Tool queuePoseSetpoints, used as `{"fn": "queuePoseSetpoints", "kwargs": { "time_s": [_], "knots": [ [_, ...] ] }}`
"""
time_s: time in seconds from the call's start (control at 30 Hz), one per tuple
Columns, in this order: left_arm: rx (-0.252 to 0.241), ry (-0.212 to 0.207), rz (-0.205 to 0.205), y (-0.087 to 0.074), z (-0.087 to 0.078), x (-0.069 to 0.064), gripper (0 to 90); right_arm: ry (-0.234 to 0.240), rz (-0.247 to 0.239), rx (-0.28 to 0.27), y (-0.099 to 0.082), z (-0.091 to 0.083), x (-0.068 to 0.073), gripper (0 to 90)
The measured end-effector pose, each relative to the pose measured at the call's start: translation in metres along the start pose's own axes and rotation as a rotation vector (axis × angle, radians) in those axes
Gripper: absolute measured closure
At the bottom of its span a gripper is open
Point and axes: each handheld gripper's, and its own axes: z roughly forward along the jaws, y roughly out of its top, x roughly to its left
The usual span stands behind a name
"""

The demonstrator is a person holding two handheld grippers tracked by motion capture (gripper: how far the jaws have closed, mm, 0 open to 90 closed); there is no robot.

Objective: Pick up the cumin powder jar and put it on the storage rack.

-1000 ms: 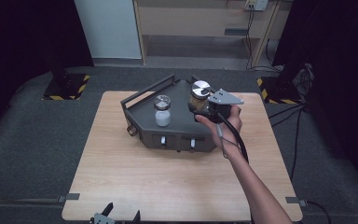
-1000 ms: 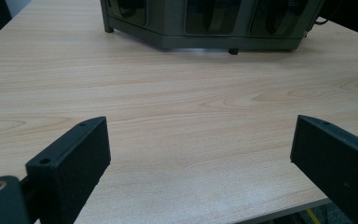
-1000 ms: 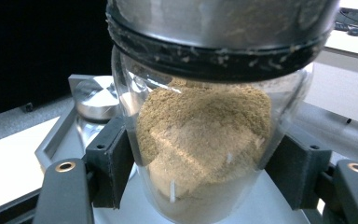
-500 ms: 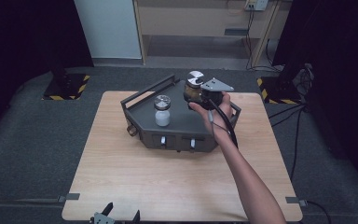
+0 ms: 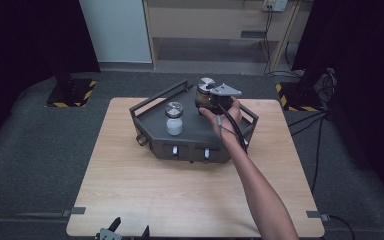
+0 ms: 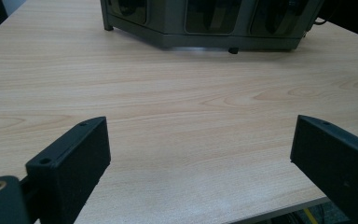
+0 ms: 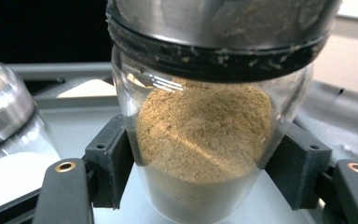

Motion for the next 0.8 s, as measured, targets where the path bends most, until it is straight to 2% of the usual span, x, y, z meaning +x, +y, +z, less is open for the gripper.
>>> {"fn": "queuePoseSetpoints", "kwargs": {
  "time_s": [0.2,0.43,0.63,0.8],
  "knots": [
    [-0.003,-0.005,0.007,0.000,-0.001,0.000,3.9,-0.003,0.019,0.042,-0.015,0.012,0.002,30.7],
    [-0.003,-0.001,0.012,0.000,0.000,0.000,3.9,0.001,0.031,0.063,-0.024,0.016,0.002,30.7],
    [-0.003,0.001,0.012,0.000,0.000,-0.001,3.9,-0.004,0.040,0.073,-0.032,0.018,0.002,30.7],
    [0.001,0.002,0.009,0.000,0.000,-0.001,3.8,-0.007,0.043,0.072,-0.033,0.018,0.002,30.7]
  ]
}}
